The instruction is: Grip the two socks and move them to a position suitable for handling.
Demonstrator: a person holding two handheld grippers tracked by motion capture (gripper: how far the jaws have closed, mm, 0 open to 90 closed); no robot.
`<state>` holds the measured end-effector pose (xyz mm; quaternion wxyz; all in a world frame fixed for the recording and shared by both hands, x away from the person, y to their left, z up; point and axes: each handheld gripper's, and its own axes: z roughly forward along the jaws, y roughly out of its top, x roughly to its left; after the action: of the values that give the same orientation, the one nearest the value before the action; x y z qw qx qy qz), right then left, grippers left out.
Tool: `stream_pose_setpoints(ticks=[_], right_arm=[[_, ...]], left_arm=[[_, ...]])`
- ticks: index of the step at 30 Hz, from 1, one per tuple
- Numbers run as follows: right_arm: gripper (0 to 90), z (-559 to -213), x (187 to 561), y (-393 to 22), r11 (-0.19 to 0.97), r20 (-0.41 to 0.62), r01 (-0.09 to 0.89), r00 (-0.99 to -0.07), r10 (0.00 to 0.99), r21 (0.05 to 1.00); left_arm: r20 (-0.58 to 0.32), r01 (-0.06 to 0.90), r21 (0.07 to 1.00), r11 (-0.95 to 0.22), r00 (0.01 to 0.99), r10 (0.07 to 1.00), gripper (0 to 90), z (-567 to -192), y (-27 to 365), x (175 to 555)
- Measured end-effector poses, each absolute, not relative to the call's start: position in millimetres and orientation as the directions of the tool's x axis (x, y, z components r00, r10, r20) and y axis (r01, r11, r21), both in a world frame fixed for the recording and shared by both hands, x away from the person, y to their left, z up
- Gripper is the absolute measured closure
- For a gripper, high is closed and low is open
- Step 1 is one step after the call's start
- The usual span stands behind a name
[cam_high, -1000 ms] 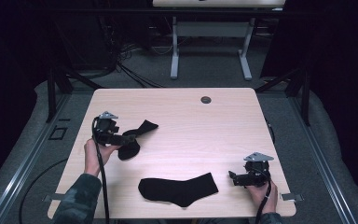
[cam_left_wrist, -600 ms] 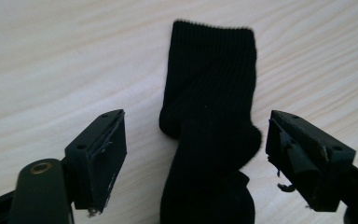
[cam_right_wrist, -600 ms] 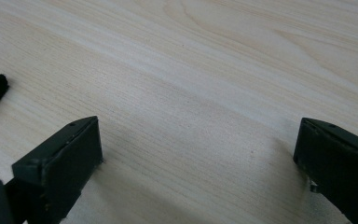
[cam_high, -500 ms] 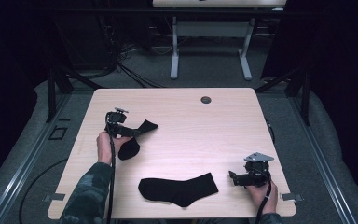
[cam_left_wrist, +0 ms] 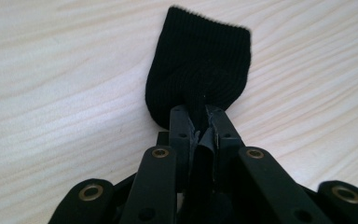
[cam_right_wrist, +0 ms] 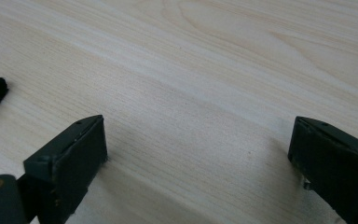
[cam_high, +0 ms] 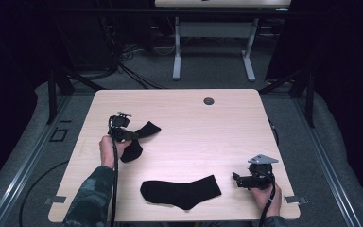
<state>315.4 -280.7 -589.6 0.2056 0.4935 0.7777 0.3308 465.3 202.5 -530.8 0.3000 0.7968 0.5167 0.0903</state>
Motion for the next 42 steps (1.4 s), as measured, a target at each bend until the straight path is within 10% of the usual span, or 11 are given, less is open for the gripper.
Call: stream_pose_setpoints(ticks=[16, 27, 30, 36, 42], right_arm=[[4.4, -590, 315, -281, 0.294, 0.005, 0.631, -0.427, 0.904, 0.718], [4.6, -589, 315, -281, 0.296, 0.002, 0.631, -0.427, 0.904, 0.717], [4.6, -589, 315, -281, 0.296, 0.002, 0.631, -0.427, 0.904, 0.717], [4.6, -589, 315, -281, 0.297, 0.002, 0.631, -0.428, 0.904, 0.717], [4.8, -589, 315, -281, 0.294, 0.005, 0.634, -0.426, 0.905, 0.715]], left_arm=[[0.029, 0.514, 0.710, -0.481, 0.661, 0.750, 82.1, -460, 136, 417], [0.048, 0.442, 0.646, -0.623, 0.790, 0.611, 80.0, -503, 65, 390], [0.007, 0.461, 0.611, -0.643, 0.809, 0.587, 75.3, -524, 56, 386], [-0.070, 0.482, 0.646, -0.592, 0.810, 0.583, 32.2, -528, 67, 383], [-0.088, 0.475, 0.710, -0.520, 0.793, 0.603, 20.3, -504, 106, 373]])
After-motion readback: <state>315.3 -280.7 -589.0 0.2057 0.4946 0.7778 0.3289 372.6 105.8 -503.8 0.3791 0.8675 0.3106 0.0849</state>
